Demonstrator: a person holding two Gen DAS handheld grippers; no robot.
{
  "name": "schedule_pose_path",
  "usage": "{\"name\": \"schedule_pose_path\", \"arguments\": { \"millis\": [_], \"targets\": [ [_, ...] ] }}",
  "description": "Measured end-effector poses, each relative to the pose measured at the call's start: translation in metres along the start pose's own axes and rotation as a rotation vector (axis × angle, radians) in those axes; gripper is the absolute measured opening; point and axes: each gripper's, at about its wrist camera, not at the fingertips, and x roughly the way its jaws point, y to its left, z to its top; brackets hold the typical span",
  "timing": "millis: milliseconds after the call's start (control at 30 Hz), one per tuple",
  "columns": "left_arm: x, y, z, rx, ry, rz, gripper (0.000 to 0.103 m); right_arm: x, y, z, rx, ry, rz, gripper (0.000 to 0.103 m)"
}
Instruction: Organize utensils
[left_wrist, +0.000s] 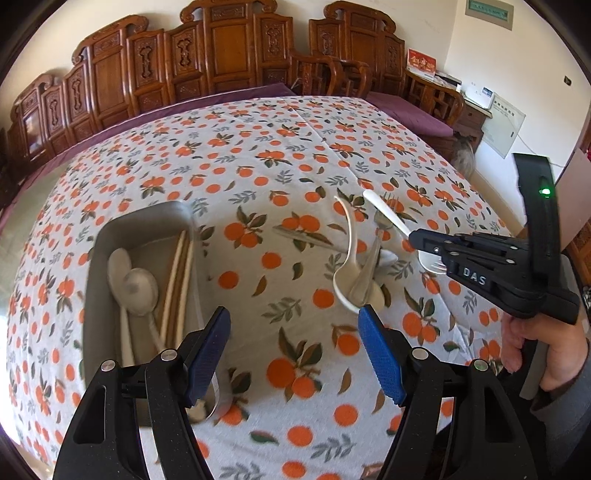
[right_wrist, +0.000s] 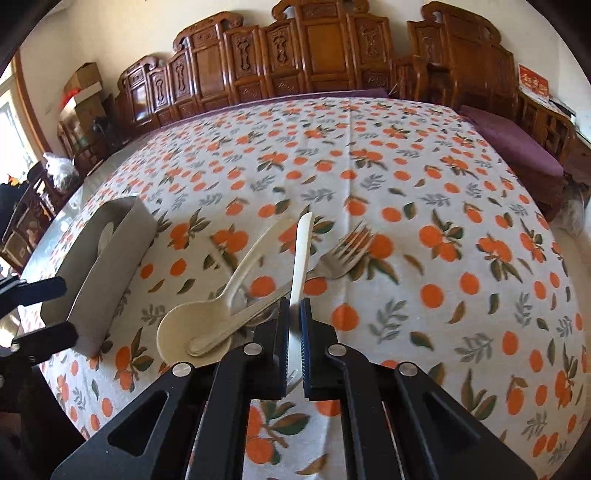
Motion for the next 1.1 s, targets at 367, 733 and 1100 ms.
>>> {"name": "schedule_pose_path", "arguments": {
  "millis": [367,733,1100],
  "targets": [
    [0.06,-0.012,0.028,-0.013,0.074,-0.025,0.065,-0.002,-0.013,0.007,0.034,-0.025,0.017,0.007],
    [0.099,-0.008,0.024,-0.094,0.182,-0.128,0.019,0.001,-0.007,0.011,0.018,-0.025,0.042,0.007],
    [0.069,-0.018,0.028,-0.029,0.125,-0.065,0.004,0.0,-0.001,0.01,0.005,-0.028,0.048,0.007]
  ]
}}
